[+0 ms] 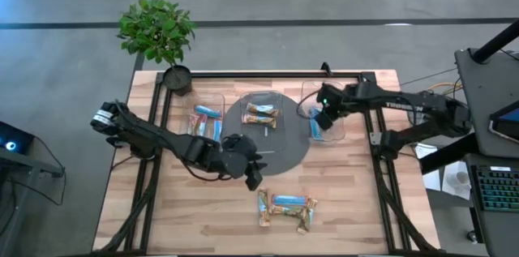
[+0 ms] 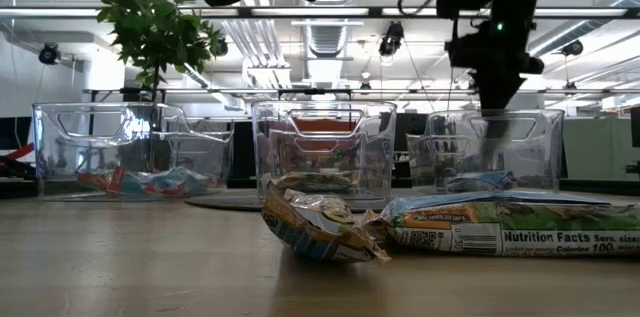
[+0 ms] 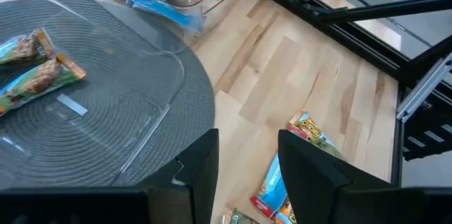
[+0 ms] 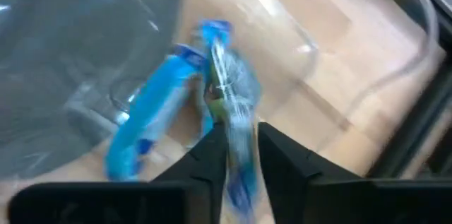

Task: Pick and place Granola Bars by type
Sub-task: Put the blue granola bar into the right transparent bin, then put the yellow granola bar into the middle transparent bin

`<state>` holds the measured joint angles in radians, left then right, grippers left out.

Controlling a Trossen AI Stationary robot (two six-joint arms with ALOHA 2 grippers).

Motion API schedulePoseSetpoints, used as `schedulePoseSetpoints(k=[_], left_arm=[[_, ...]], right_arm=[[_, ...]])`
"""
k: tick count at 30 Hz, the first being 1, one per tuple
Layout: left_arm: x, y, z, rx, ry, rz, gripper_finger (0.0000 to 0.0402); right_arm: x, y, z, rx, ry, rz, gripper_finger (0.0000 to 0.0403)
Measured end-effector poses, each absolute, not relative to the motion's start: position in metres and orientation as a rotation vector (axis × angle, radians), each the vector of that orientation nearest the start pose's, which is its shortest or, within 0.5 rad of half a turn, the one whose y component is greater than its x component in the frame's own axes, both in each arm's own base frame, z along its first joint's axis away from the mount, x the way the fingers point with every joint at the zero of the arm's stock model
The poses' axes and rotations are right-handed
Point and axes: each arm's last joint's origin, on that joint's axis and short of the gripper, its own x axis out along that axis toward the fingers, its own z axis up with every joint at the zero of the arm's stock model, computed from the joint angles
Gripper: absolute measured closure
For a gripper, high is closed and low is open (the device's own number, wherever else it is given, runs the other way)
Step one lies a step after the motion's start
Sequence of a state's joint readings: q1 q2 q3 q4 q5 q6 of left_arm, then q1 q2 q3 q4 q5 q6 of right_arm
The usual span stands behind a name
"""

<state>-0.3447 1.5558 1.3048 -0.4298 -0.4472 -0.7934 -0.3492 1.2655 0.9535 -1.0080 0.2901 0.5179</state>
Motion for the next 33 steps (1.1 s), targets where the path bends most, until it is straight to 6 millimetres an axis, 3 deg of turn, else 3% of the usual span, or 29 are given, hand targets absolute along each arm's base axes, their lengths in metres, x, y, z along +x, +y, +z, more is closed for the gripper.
schedulePoseSetpoints(k=[4,8,13,19,22,25,28,33], left_arm=[[0.323,-0.107,0.304,-0.495,0.562,0.332,0.0273],[0.317,-0.112,0.299,-0.473,0.619,0.339,0.0273],[0.308,-0.121,0.278,-0.474,0.707,0.365,0.0273],[0.305,-0.135,0.251,-0.608,0.729,0.280,0.0273],[0.309,-0.135,0.230,-0.809,0.782,0.374,0.0273],[0.317,-0.137,0.211,-0.967,0.785,0.481,0.0273],[0.330,-0.148,0.204,-1.112,0.758,0.528,0.0273],[0.356,-0.165,0.195,-1.120,0.818,0.626,0.0273]], right_arm=[[0.196,-0.088,0.244,0.516,1.160,-0.879,0.0274],[0.201,-0.072,0.261,0.472,1.046,-0.765,0.0218],[0.209,-0.025,0.282,0.321,0.917,-0.368,0.0180],[0.210,0.035,0.275,0.114,0.986,-0.067,0.0175],[0.213,0.048,0.268,0.169,1.017,-0.121,0.0175],[0.213,0.046,0.261,0.262,1.051,-0.283,0.0175],[0.209,0.044,0.255,0.328,1.095,-0.404,0.0174],[0.206,0.042,0.254,0.317,1.113,-0.444,0.0174]])
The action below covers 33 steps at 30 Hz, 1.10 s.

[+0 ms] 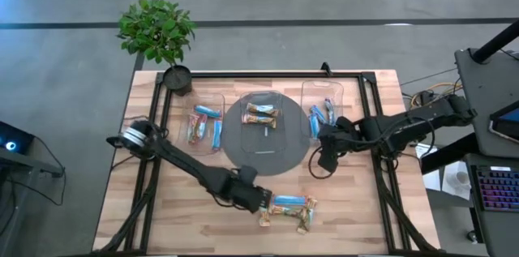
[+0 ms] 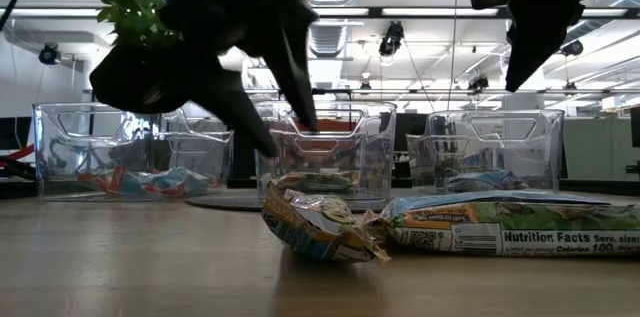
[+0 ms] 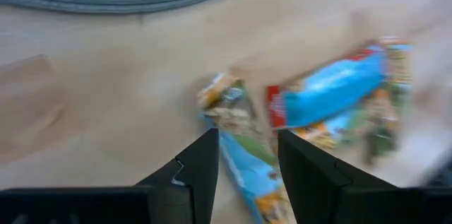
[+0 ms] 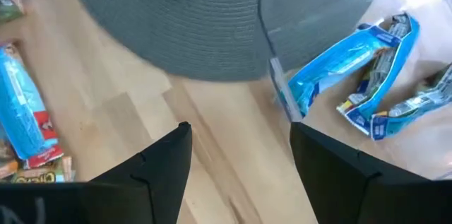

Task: Pick and place Granola Bars by type
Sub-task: Put the yellow granola bar into the middle transparent bin

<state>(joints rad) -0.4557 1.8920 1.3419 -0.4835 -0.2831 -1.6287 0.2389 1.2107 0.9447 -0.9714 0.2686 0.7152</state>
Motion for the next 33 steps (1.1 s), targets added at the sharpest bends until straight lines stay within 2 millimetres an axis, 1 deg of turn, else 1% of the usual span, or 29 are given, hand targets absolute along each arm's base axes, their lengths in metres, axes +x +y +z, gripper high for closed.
schedulePoseSetpoints(k=[5,9,12,16,21,23,30,33], left_arm=[[0.378,-0.178,0.194,-1.040,0.920,0.767,0.0273],[0.394,-0.186,0.190,-1.051,0.938,0.790,0.0273],[0.400,-0.193,0.183,-1.114,0.936,0.804,0.0273],[0.399,-0.199,0.169,-1.160,0.943,0.839,0.0273],[0.397,-0.202,0.160,-1.171,0.973,0.854,0.0273],[0.397,-0.201,0.159,-1.160,0.984,0.860,0.0273],[0.383,-0.196,0.156,-1.069,1.092,0.969,0.0273],[0.384,-0.196,0.162,-1.079,1.091,0.960,0.0273]], right_arm=[[0.206,0.042,0.255,0.292,1.100,-0.447,0.0174],[0.206,0.042,0.255,0.262,1.104,-0.432,0.0174],[0.206,0.042,0.254,0.235,1.112,-0.414,0.0174],[0.205,0.041,0.251,0.207,1.126,-0.401,0.0174],[0.204,0.041,0.248,0.176,1.141,-0.387,0.0174],[0.203,0.041,0.246,0.172,1.147,-0.387,0.0174],[0.201,0.041,0.241,0.167,1.161,-0.391,0.0174],[0.201,0.041,0.239,0.165,1.165,-0.392,0.0174]])
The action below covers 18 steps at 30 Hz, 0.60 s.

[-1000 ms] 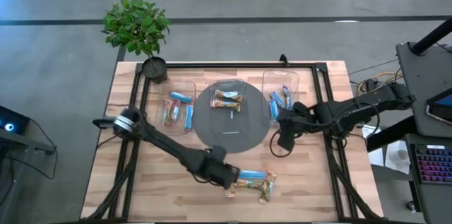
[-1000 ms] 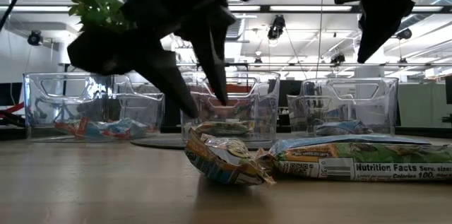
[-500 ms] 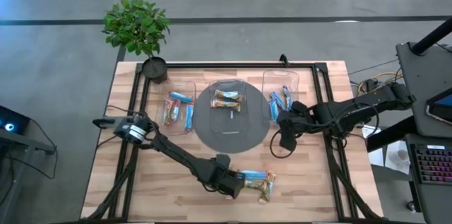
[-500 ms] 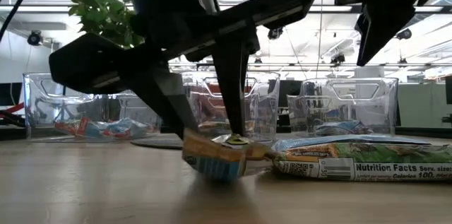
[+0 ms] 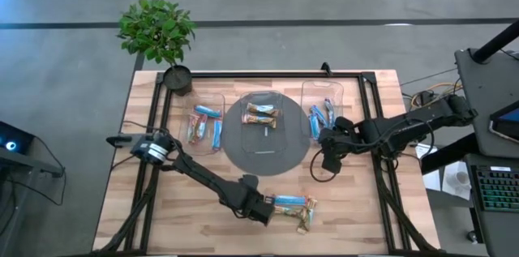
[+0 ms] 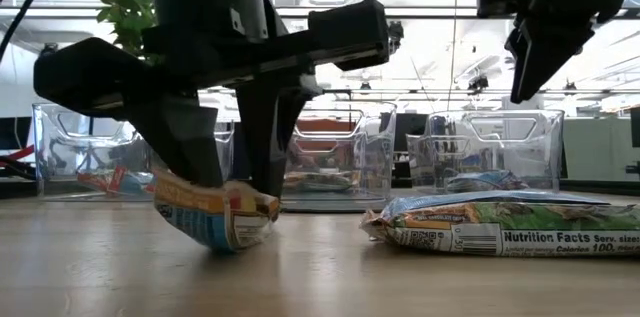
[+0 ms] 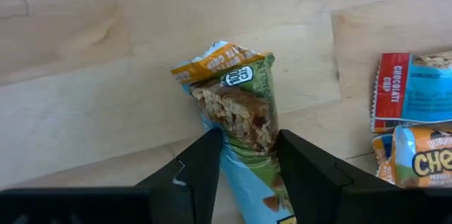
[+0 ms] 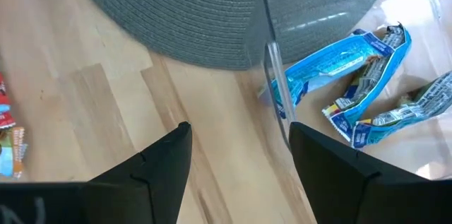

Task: Pick and place Granola Bars by type
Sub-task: Put the yellow granola bar into the middle transparent bin

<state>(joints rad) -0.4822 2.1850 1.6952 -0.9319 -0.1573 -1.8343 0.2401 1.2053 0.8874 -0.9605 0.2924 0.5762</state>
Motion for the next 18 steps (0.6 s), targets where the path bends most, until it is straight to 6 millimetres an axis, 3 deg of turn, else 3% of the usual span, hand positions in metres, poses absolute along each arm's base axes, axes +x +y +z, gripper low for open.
schedulePoseSetpoints(k=[7,18], left_arm=[[0.380,-0.194,0.185,-1.023,1.027,0.991,0.0273],[0.380,-0.198,0.181,-1.059,1.058,0.980,0.0221]], right_arm=[[0.200,0.040,0.235,0.169,1.167,-0.395,0.0174],[0.201,0.040,0.235,0.160,1.142,-0.408,0.0174]])
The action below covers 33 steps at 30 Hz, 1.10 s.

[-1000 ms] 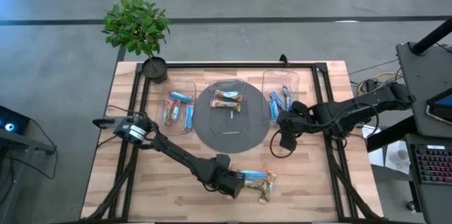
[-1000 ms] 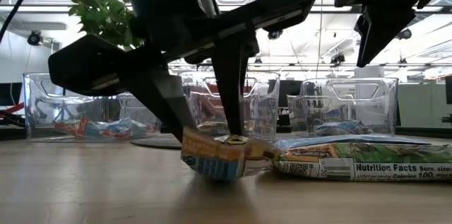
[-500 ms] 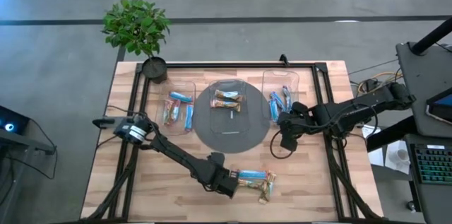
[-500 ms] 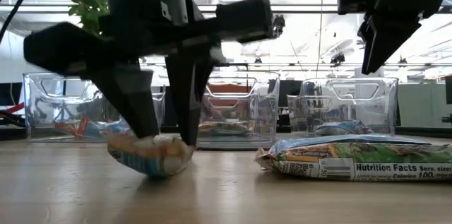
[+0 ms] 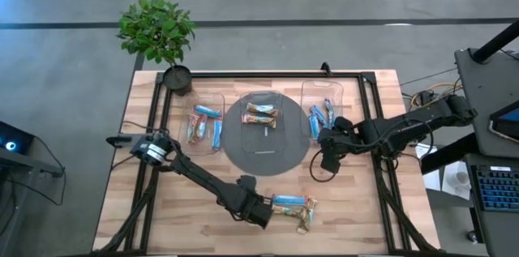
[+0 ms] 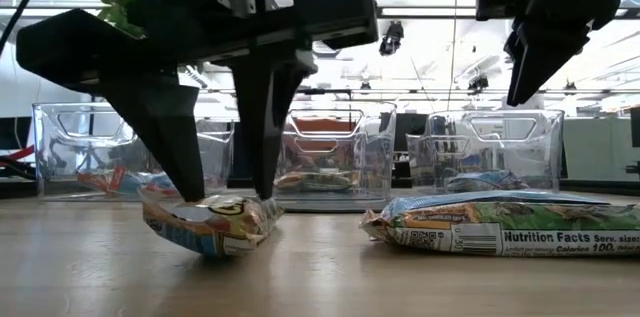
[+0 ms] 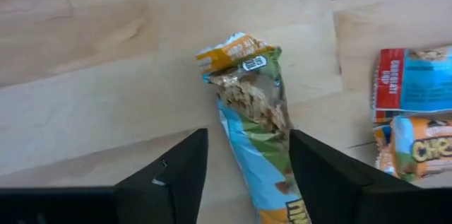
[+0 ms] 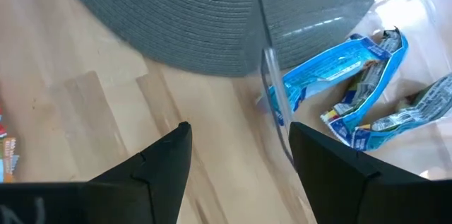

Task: Pick and place Granola Bars by type
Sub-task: Put the yellow granola bar into the middle transparent bin

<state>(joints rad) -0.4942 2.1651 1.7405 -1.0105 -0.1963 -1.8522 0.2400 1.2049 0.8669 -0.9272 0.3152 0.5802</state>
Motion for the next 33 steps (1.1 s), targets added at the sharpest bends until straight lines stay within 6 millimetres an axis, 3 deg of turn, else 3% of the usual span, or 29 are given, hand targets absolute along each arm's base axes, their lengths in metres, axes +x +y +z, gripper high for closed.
schedulePoseSetpoints(k=[7,11,15,21,24,28,33], left_arm=[[0.385,-0.201,0.181,-1.126,1.020,0.957,0.0205],[0.387,-0.204,0.171,-1.174,1.007,0.908,0.0205],[0.382,-0.204,0.160,-1.202,1.051,0.917,0.0205],[0.376,-0.209,0.158,-1.174,1.084,0.910,0.0209],[0.375,-0.207,0.157,-1.149,1.094,0.915,0.0230],[0.377,-0.201,0.157,-1.126,1.092,0.918,0.0289],[0.379,-0.185,0.175,-1.099,0.957,0.940,0.0354]], right_arm=[[0.202,0.040,0.235,0.156,1.139,-0.408,0.0174],[0.202,0.039,0.235,0.143,1.131,-0.421,0.0174],[0.202,0.039,0.235,0.141,1.130,-0.423,0.0174],[0.201,0.039,0.233,0.138,1.136,-0.426,0.0174],[0.201,0.039,0.233,0.138,1.137,-0.426,0.0174],[0.201,0.039,0.232,0.136,1.136,-0.426,0.0174],[0.200,0.039,0.235,0.142,1.121,-0.424,0.0174]])
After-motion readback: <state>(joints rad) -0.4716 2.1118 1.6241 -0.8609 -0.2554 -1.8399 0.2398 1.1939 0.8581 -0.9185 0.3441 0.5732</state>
